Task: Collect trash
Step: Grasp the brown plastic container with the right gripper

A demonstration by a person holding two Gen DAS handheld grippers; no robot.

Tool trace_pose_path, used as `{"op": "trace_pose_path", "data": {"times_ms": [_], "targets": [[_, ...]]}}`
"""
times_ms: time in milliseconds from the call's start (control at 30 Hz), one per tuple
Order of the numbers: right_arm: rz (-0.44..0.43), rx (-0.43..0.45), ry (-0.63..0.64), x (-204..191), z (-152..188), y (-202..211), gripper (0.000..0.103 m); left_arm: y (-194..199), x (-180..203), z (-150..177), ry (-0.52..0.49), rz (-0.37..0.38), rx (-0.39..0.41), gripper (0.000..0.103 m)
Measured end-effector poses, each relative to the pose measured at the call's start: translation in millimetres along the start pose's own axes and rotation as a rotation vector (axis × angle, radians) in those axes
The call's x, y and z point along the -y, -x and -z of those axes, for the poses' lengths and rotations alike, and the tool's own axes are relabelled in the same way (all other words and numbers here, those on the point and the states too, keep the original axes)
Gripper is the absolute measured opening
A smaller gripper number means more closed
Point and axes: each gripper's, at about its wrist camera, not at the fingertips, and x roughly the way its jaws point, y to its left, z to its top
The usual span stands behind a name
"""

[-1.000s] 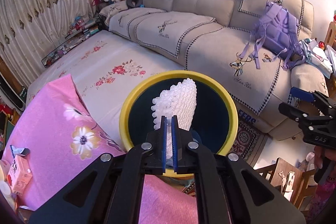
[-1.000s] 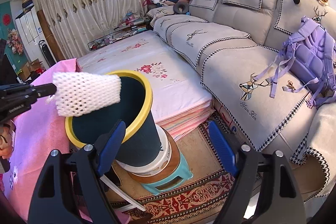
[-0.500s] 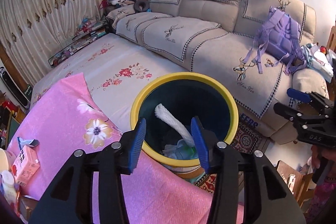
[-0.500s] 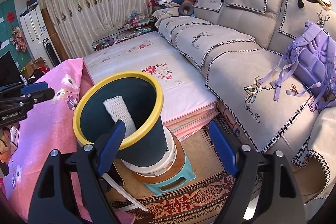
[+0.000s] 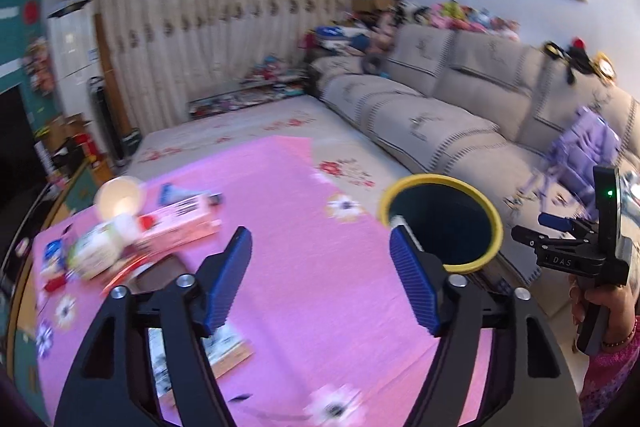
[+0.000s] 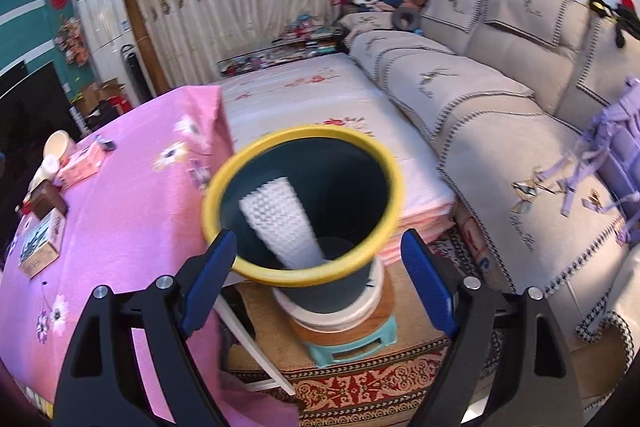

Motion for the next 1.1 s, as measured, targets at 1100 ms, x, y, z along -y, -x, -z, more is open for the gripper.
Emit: {"op": "trace_pose_path", "data": {"times_ms": [1100], "targets": [[-0.416,-0.150,0.502,-382,-16,-80,0.080,103,-181,113,0.354,-0.282,0.015,0.092]]}}
